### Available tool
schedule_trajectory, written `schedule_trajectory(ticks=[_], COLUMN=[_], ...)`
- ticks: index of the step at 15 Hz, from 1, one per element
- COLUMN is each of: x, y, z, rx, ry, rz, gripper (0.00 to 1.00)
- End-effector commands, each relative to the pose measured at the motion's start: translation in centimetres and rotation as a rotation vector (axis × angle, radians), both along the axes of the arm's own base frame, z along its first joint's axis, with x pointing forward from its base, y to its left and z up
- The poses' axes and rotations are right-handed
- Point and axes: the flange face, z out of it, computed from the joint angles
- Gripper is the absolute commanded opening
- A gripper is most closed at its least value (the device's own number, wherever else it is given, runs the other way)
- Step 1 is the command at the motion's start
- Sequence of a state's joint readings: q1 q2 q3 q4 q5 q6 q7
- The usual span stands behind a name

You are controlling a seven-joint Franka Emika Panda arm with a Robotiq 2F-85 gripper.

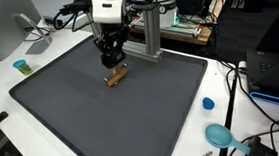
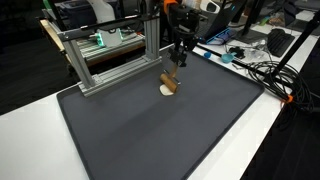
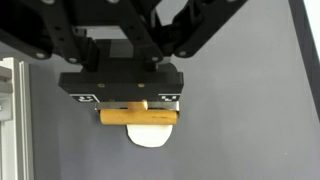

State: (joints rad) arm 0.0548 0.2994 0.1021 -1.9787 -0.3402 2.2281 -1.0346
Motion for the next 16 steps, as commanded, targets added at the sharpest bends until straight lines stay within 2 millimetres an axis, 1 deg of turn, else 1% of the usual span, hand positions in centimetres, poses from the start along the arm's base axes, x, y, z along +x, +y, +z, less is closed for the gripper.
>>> schedule_trajectory(ticks=[1,4,7,10,12,13,14,16], x=[1.2,1.7,2.0,2.2,2.4,2.5,2.6,2.5], y=[-1.3,-1.9,-2.0,-2.1,-2.6,-3.0,-3.3,-3.8], z=[-1.2,-1.9,-2.8,-4.2,-5.2,-5.3,-4.5,-2.3], rx=[-0.045,-0.09,-0.138,-0.167,-0.191,-0.199,-0.208,-0.206], ry=[0.007,0.011,0.024,0.056,0.078,0.085,0.079,0.055], rz=[-0.043,-0.092,-0.128,-0.144,-0.152,-0.163,-0.182,-0.224], gripper=[0.21,0.21,0.21,0.21,0.21,0.21,0.21,0.21])
